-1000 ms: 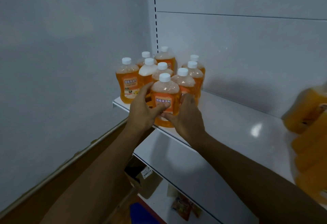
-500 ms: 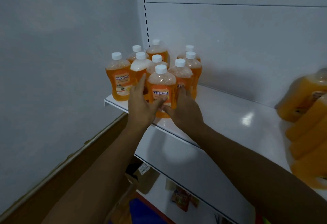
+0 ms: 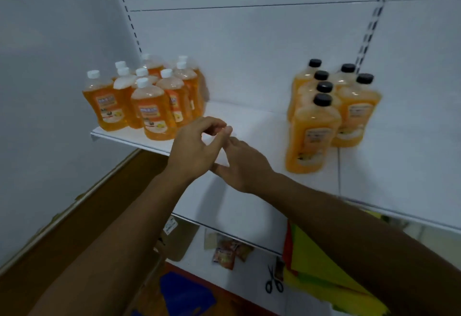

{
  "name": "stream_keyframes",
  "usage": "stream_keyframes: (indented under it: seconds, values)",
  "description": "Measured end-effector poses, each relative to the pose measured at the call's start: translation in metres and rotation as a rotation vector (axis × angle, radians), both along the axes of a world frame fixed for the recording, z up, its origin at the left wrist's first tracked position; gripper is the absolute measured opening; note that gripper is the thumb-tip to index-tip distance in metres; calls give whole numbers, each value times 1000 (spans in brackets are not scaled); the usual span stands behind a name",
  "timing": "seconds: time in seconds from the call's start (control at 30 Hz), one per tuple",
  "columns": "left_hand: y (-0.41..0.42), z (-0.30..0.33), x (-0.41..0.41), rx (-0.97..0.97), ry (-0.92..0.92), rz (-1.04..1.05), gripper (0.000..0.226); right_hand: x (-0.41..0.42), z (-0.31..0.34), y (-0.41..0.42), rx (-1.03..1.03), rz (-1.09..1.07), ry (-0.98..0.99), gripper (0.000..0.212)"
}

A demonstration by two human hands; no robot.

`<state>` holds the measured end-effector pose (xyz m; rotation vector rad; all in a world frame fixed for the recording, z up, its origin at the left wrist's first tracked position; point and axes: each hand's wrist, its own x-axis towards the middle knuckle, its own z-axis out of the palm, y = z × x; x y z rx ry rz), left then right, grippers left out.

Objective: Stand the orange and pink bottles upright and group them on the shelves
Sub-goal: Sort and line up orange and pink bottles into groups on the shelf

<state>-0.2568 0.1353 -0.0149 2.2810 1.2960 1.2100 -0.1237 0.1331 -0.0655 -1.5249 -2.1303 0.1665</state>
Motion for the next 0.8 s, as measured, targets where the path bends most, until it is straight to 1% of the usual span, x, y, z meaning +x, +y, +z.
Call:
stream_keyframes:
  seconds: [0.1, 0.27, 0.37, 0.47, 0.57, 0.63, 0.73, 0.8]
  values:
    - [-44, 4, 52, 32, -8, -66, 24, 51, -1, -59, -5, 0, 5, 68]
    - [-113, 4, 146, 52, -14, -209, 18, 145, 3, -157, -45, -145, -28, 62]
    - [-141, -1, 200, 17, 16, -288, 25, 199, 7, -207, -80, -246, -40, 62]
    - [-162, -8, 250, 1, 61, -347, 37, 248, 10, -249, -91, -357, -47, 64]
    - [-173, -15, 294, -20, 89, -396, 44, 295, 14, -280, -75, -473, -24, 61]
    - [-175, -21, 321, -66, 115, -423, 48, 325, 16, -294, -41, -558, -14, 58]
    - [-167, -30, 360, -154, 135, -467, 49, 370, 20, -304, 53, -665, -39, 52]
    - [-158, -33, 388, -209, 130, -524, 50, 401, 24, -303, 89, -730, -53, 55]
